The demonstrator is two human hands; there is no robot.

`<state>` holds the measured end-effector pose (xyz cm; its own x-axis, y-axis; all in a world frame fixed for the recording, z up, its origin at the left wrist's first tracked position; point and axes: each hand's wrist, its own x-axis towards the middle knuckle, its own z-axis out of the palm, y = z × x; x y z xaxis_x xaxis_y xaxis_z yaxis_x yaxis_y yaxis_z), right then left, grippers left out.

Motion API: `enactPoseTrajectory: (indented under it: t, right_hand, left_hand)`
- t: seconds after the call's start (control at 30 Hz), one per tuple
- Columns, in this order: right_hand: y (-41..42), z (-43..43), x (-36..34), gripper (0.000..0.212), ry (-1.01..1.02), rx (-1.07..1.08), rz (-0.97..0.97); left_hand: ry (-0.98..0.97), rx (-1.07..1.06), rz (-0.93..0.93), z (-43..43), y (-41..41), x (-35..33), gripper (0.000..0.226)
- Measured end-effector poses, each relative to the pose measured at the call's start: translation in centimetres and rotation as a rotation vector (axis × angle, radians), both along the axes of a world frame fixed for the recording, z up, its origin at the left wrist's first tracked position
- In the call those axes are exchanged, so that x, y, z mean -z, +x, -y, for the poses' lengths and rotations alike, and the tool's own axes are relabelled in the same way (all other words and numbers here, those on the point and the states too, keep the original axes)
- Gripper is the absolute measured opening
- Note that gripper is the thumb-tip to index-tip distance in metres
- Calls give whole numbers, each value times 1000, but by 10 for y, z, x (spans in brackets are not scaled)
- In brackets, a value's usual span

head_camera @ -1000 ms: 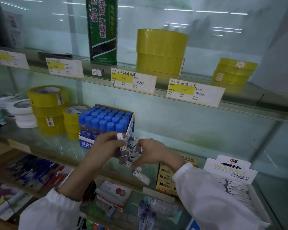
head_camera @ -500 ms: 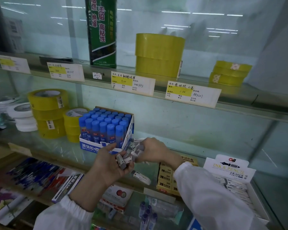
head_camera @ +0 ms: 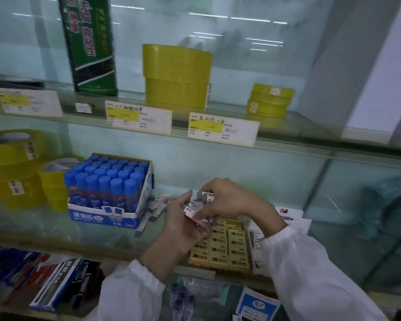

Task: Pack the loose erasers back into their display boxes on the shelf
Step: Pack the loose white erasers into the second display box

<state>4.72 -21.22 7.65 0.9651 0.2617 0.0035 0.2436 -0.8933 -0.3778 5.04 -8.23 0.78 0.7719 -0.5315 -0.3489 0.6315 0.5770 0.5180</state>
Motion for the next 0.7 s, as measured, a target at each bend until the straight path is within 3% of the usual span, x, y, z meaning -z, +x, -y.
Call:
enactPoseTrajectory:
  t: [0.1,0.27,0.57,0.7]
  right_hand:
    - [-20,36,6,38,107,64,-3]
    - [-63,81,24,40,470,194,60]
    - [-91,106,43,24,782,281,189]
    - [-98,106,47,27,942,291,165]
  left_hand:
    - [-2,113,-2,22,2,6,31]
    - [72,243,76,59,-13,4,19]
    - [91,272,147,90,-26,8,14]
    - [163,212,277,89,-26,8,17]
